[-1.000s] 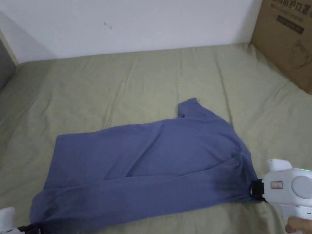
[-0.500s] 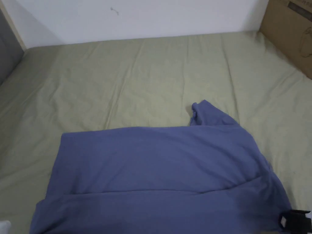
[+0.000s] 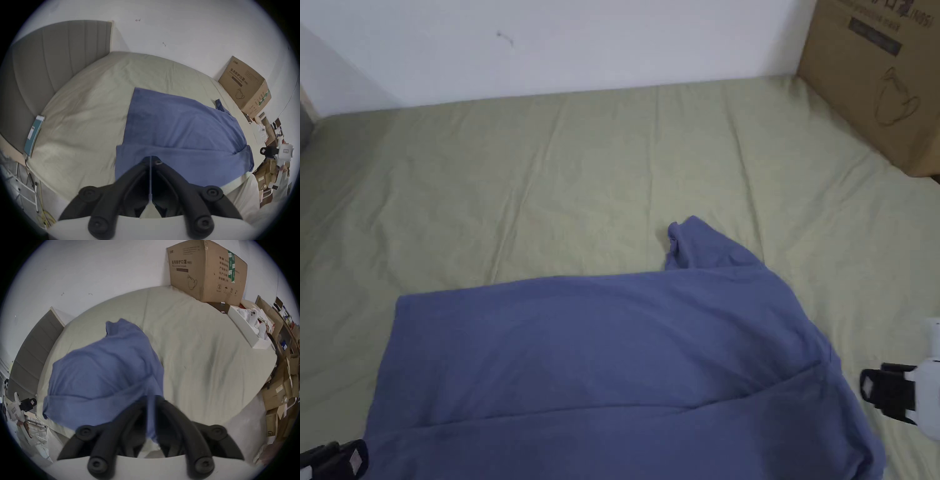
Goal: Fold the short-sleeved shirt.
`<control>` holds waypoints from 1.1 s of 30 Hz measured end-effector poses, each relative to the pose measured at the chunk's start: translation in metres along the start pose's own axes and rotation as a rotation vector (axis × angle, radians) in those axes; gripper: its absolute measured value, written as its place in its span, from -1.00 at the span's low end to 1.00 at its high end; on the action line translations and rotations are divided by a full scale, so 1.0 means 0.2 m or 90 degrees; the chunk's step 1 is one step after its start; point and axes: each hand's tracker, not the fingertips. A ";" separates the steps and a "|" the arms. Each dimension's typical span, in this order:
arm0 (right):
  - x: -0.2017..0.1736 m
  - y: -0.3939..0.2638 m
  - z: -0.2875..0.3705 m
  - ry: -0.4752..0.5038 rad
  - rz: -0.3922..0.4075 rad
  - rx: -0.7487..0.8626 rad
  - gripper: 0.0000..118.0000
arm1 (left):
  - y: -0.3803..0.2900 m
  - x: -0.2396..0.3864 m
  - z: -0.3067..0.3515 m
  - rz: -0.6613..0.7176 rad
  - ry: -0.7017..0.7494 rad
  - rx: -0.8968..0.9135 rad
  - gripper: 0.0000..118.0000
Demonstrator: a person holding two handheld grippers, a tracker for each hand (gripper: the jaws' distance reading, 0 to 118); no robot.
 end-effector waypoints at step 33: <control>-0.23 0.89 -1.14 -0.021 0.105 -0.147 -0.91 | 0.90 -0.15 -1.12 -0.007 0.013 -0.061 0.53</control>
